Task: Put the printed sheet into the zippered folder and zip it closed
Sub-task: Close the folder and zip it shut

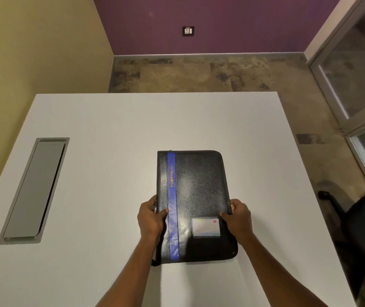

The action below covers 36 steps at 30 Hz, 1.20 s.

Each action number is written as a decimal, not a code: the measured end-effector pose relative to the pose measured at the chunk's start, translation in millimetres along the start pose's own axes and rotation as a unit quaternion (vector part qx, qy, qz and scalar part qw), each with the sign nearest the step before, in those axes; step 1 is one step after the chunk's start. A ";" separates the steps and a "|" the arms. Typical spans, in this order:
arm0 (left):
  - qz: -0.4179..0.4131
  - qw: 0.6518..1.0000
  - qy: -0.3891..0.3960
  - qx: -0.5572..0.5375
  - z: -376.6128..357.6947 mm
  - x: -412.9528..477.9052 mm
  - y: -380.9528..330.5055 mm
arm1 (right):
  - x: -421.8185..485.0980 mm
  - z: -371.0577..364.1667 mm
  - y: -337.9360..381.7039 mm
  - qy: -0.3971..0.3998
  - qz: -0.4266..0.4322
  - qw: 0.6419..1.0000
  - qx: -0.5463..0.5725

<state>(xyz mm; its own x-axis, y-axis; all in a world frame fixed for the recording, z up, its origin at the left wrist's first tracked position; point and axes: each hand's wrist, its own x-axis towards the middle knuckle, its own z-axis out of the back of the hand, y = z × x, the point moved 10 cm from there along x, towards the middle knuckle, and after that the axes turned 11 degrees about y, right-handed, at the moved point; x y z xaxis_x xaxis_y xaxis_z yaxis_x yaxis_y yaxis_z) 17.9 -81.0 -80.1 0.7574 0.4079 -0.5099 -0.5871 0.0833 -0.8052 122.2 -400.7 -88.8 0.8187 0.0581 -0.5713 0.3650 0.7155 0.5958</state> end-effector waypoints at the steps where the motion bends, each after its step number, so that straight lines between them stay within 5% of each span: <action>1: 0.001 1.000 -0.002 -0.002 8.7 1.8 0.6 | -0.9 -6.2 8.2 0.005 0.006 1.000 0.007; 17: 0.040 0.996 -0.066 -0.038 217.7 109.7 2.7 | 57.3 -154.4 187.8 0.025 0.092 0.995 0.005; 28: 0.084 0.995 -0.048 -0.033 244.9 157.1 25.8 | 70.7 -184.7 211.7 0.014 0.054 0.998 0.012; 36: 0.032 0.988 -0.046 0.141 231.9 130.4 -8.6 | 47.5 -180.0 230.4 0.026 0.075 0.991 -0.109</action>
<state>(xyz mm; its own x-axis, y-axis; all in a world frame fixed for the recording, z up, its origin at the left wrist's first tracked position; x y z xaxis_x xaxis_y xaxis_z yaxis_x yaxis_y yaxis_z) 55.4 182.3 -69.6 0.6952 0.4998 -0.5166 -0.6984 0.3001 -0.6497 165.4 -107.7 -80.3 0.8305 0.2071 -0.5171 0.1314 0.8293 0.5432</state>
